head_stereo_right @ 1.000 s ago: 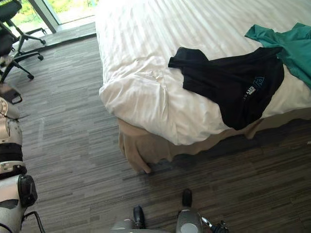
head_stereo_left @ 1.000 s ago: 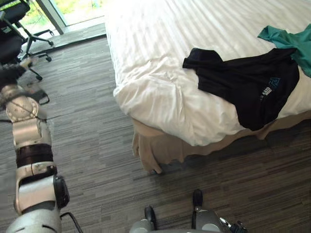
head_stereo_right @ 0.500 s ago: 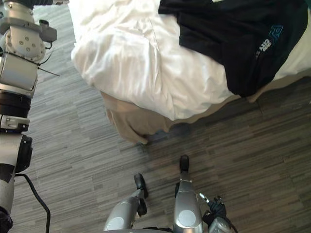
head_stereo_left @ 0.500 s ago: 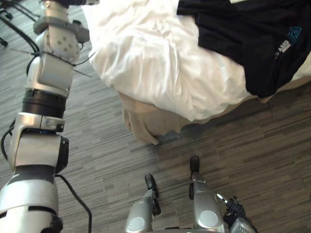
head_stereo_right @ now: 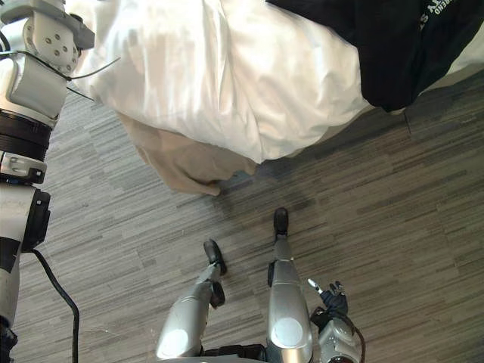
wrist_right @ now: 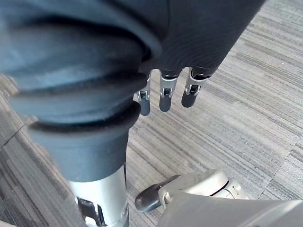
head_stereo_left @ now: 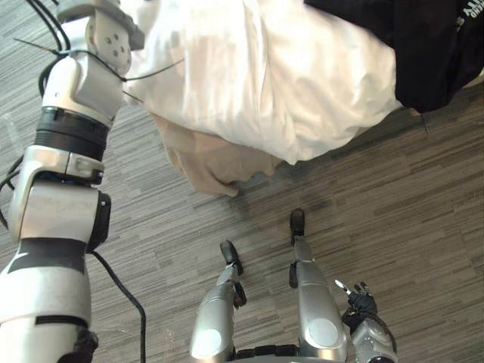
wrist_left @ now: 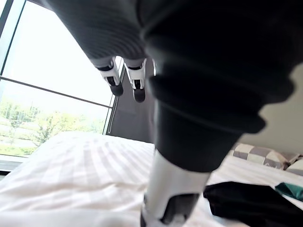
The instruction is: Tidy the bed and pick cloth on bed and put in laundry
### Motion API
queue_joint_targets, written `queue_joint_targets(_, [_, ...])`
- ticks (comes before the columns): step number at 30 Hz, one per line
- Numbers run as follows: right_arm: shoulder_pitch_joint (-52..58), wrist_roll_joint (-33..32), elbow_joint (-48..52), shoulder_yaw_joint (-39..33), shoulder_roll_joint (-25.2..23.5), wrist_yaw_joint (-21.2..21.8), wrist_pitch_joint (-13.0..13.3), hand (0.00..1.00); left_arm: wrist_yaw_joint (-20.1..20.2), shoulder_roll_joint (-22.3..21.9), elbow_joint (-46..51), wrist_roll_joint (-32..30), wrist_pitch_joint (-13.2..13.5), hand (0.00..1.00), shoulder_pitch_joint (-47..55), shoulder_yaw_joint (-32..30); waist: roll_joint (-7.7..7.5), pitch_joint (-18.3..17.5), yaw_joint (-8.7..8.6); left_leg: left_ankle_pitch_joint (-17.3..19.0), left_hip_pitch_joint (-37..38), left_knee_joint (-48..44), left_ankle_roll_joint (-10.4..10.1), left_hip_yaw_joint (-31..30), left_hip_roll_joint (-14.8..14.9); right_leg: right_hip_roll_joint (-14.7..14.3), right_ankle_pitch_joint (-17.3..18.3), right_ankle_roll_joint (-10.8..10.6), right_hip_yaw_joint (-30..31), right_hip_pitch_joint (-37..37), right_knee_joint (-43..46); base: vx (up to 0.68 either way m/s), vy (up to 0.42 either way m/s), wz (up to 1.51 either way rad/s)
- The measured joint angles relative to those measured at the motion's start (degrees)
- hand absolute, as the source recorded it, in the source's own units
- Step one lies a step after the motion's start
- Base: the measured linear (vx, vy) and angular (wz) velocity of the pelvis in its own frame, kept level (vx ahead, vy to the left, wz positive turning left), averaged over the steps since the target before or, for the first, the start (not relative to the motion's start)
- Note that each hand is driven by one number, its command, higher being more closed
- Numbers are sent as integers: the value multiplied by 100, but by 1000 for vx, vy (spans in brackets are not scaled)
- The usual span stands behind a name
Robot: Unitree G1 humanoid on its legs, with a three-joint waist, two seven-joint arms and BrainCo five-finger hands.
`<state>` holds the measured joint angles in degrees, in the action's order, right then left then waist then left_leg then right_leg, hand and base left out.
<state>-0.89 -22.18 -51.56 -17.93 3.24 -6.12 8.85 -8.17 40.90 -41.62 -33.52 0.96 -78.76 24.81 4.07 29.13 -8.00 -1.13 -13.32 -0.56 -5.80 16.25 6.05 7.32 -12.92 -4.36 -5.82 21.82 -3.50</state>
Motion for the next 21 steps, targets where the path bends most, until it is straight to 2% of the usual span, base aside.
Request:
queue_joint_targets(3, [2,-1,125,48,1,20,-23,0,503,108,-11,63,246,100,153,251,0,0,-40,15,4,-8,17,51,0,-2,-1,2,43,17,-1,12,2,-6])
queue_joint_targets(6, [3,0,144,90,14,94,-34,0,794,271,17,257,406,100,339,469,1,-1,-39,20,4,-16,20,95,0,-6,-8,10,82,35,-9,18,3,-7])
queue_joint_targets(11, [34,6,267,110,54,139,-55,0,1010,810,878,771,672,100,1014,639,22,-14,-3,20,71,-37,20,33,13,6,-43,-28,-9,-127,-93,18,2,6])
queue_joint_targets(14, [107,19,314,184,98,142,-58,0,1095,933,1317,1008,753,100,1474,622,47,-36,97,20,210,-39,20,-57,14,8,-47,-23,-111,-373,-195,30,4,17])
queue_joint_targets(16, [180,34,259,264,187,188,-85,0,1177,1079,1646,1283,888,100,2141,449,131,-317,164,20,149,-35,20,-178,7,21,-43,-27,-221,-388,-205,31,7,25])
queue_joint_targets(18, [216,91,232,265,202,264,-140,0,1180,1122,1802,1519,938,100,2751,130,148,-486,251,20,196,-35,20,-200,-2,34,-33,-39,-240,-448,-211,27,14,14])
queue_joint_targets(21, [272,261,85,321,266,277,-185,0,1192,1213,2094,1733,963,100,3789,-373,180,-739,262,22,304,-33,20,-356,-13,68,3,-80,-402,-673,-216,14,15,26])
